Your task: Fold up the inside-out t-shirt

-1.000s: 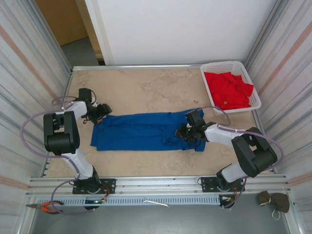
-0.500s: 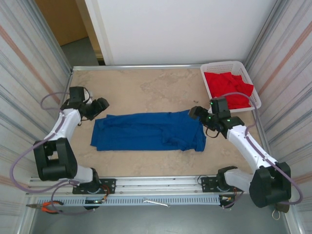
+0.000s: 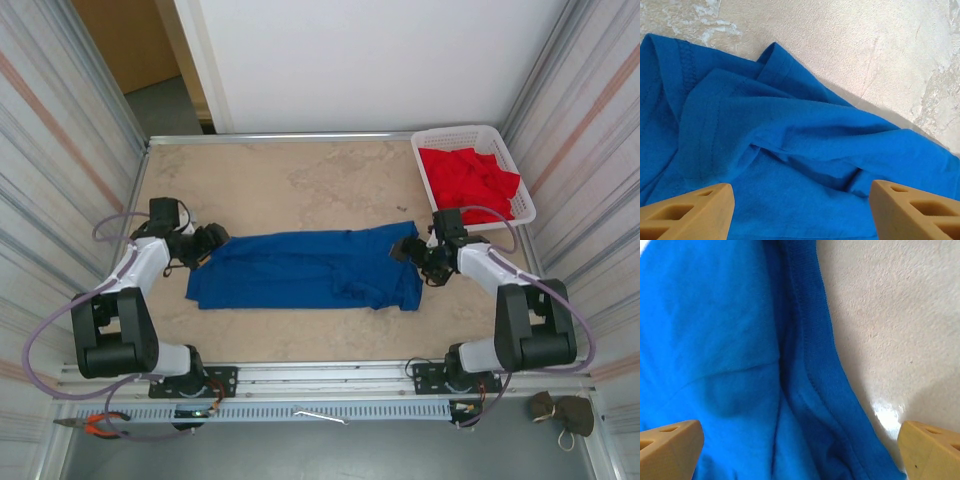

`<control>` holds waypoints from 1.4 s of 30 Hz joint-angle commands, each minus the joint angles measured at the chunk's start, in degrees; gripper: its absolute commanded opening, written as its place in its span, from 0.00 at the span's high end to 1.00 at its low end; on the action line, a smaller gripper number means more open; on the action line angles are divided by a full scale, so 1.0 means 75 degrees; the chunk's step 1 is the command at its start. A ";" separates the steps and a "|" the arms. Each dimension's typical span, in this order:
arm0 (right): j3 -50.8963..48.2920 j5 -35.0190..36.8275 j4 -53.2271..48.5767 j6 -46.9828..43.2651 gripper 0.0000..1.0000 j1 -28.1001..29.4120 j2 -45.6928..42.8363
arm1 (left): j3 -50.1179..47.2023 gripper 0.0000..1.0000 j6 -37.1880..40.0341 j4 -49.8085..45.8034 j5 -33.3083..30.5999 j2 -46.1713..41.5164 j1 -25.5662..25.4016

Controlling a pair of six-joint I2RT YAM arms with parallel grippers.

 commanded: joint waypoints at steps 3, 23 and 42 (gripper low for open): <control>0.0309 -0.0141 0.0455 -0.0063 0.08 0.0547 0.0684 | 0.0037 0.28 -0.0018 0.0015 0.0234 0.0063 0.0059; 0.0758 -0.0176 -0.0654 -0.0112 1.00 0.0026 -0.0737 | 0.0196 0.28 0.0052 -0.0050 0.0088 0.0412 -0.0157; 0.3950 0.0937 -0.2595 0.0269 1.00 0.2901 0.0534 | 0.0342 0.28 -0.0609 0.0918 -0.0316 0.1640 -0.1991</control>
